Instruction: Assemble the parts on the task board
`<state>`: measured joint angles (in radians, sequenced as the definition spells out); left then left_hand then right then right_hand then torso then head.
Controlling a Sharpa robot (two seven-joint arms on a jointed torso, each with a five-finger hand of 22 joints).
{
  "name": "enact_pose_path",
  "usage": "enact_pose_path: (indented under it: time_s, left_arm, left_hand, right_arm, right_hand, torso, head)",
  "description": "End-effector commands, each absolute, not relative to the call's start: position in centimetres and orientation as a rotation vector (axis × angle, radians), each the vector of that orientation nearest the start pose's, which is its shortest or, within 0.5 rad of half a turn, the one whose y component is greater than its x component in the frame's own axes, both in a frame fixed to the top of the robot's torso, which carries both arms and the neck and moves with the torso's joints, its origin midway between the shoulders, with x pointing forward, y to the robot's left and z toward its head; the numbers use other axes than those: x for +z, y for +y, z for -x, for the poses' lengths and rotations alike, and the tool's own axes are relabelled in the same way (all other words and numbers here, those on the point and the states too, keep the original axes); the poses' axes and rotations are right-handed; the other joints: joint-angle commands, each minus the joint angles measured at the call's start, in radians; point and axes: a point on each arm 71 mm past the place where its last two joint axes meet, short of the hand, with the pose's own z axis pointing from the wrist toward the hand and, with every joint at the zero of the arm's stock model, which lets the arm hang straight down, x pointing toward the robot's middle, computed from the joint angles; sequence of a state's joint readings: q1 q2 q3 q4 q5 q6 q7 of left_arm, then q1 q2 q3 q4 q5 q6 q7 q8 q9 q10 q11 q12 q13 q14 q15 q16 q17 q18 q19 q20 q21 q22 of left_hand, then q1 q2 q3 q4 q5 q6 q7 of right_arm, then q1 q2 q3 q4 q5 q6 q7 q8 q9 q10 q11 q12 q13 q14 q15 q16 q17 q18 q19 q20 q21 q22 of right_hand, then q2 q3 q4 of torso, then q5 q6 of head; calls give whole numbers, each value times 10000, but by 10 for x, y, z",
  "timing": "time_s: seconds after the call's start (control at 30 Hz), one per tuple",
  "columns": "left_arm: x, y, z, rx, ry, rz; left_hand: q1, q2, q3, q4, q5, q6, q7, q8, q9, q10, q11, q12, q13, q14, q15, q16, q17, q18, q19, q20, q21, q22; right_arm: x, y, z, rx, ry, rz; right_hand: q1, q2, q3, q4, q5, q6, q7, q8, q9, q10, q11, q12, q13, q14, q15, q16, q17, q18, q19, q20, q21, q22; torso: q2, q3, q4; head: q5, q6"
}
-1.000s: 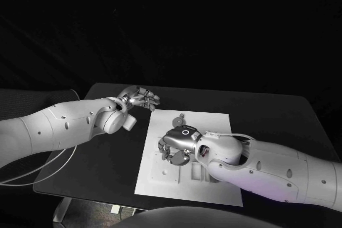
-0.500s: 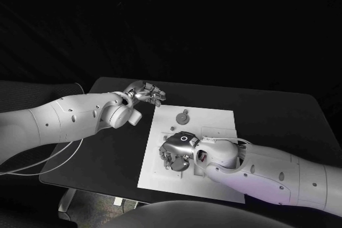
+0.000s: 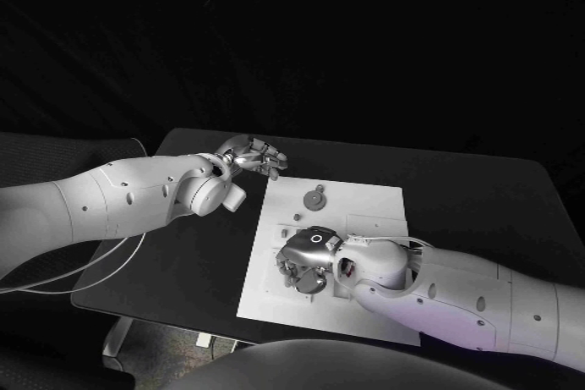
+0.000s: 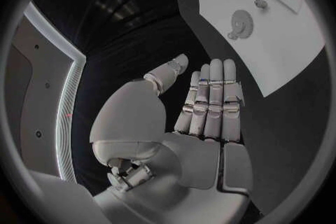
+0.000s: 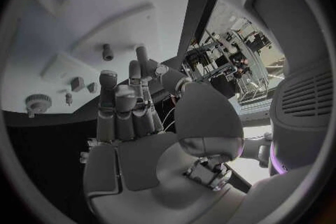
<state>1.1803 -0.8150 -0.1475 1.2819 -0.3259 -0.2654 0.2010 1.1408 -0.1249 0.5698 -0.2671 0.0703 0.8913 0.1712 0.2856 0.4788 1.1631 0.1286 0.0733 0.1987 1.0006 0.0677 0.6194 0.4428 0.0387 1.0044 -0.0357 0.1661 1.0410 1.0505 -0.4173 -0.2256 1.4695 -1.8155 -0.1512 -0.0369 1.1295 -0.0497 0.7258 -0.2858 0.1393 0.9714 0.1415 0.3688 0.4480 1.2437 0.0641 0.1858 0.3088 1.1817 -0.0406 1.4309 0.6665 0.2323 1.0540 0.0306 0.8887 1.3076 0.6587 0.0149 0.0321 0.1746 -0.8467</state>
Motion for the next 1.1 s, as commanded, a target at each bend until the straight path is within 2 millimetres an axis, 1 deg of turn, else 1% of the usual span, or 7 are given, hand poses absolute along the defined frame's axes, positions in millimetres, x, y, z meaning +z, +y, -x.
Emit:
enact_pose_path:
  time_s: [0.03, 0.4, 0.9, 1.0, 1.1]
  left_arm:
    - [-246, 266, -507, -11235, 17143, 9198]
    - [-246, 266, -507, -11238, 17148, 9195]
    - [-246, 265, -506, -11258, 17154, 9185]
    - [-246, 265, -506, -11263, 17153, 9183]
    - [-246, 265, -506, -11258, 17154, 9187]
  left_hand:
    - [24, 16, 28, 47, 60, -73, 4, 42, -10, 34, 29, -19, -9, 58, -19, -52, 12, 161, 62, 28, -38, 10]
    - [19, 19, 27, 52, 60, -75, 5, 42, -12, 34, 30, -19, -11, 61, -18, -63, 27, 160, 63, 28, -41, 13]
    - [16, 21, 26, 55, 59, -76, 5, 44, -15, 34, 29, -19, -13, 63, -18, -77, 46, 159, 64, 28, -45, 16]
    - [16, 22, 26, 56, 59, -76, 5, 45, -15, 35, 29, -19, -13, 64, -18, -79, 49, 159, 64, 28, -46, 16]
    - [16, 21, 25, 56, 59, -76, 5, 45, -15, 35, 29, -19, -13, 64, -18, -82, 52, 159, 64, 27, -47, 17]
  right_arm:
    - [-305, 4, -369, 8977, 17646, 9433]
    - [-308, 4, -369, 8876, 17703, 9571]
    - [-315, 5, -368, 8713, 17721, 9819]
    - [-316, 5, -368, 8747, 17850, 9822]
    - [-317, 4, -368, 8827, 17955, 9659]
  right_hand:
    - [-12, 89, 39, -27, 31, 294, -218, 149, 253, 41, 2, -3, 8, -38, -37, -66, -11, 295, -28, -70, -12, 170]
    - [-13, 88, 40, -33, 31, 292, -219, 150, 259, 42, 2, -5, 11, -43, -37, -67, -9, 295, -34, -70, -14, 171]
    - [-15, 68, 38, -42, 30, 287, -219, 150, 269, 42, 2, -9, 14, -52, -37, -69, -6, 295, -44, -70, -17, 174]
    - [-18, -18, 22, -52, 26, 254, -209, 133, 272, 8, 11, -33, 10, -68, -29, -72, -2, 295, -64, -70, -21, 178]
    - [-38, -247, -61, -49, 17, 184, -179, 98, 278, -63, 36, -80, 1, -105, -6, -78, 7, 295, -96, -65, -22, 187]
  torso:
    - [-1, 1, 5]
    - [-5, -7, 1]
    - [-2, -4, -1]
    - [-4, -4, -3]
    - [-6, -3, -2]
  head:
    - [26, -16]
    - [45, -49]
    - [48, -54]
    - [53, -58]
    - [58, -60]
